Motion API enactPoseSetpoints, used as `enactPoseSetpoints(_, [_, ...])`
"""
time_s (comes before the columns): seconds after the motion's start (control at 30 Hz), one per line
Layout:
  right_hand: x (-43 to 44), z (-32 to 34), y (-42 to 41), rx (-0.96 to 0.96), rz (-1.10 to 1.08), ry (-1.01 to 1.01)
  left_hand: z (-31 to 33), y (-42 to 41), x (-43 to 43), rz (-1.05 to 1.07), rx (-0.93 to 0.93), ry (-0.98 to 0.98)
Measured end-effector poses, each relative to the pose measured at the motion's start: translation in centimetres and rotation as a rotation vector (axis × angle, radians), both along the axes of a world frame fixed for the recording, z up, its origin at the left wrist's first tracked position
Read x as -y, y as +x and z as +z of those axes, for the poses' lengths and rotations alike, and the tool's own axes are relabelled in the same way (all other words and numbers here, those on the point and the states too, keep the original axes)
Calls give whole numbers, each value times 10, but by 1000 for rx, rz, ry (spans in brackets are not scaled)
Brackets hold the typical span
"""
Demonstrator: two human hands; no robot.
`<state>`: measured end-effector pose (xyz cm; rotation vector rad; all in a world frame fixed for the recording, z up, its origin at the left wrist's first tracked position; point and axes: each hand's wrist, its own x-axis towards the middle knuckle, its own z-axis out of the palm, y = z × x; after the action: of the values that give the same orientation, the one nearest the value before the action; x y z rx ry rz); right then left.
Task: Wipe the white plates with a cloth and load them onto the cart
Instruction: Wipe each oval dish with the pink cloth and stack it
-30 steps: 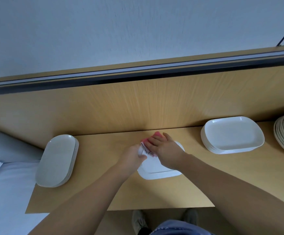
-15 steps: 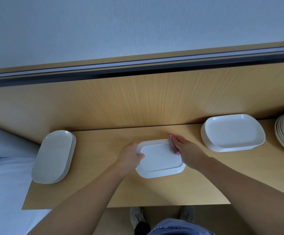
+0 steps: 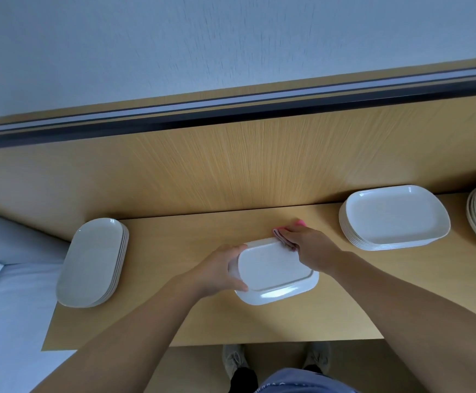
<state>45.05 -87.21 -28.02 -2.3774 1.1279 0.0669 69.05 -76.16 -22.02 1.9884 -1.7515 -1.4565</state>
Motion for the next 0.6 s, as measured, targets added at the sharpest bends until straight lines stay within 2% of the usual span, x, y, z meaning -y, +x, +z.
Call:
enactPoseSetpoints(0.33, [-33,3,-11,-43,-241,14,-23,-7,-12,242,4,-51])
enactPoseSetpoints(0.5, [-54,3,-16,183,-347,20,-30,-9,-20,260,27,-75])
enactPoseSetpoints(0.6, [-60,2,-17,233,-422,30,-31,-13,-24,276,18,-89])
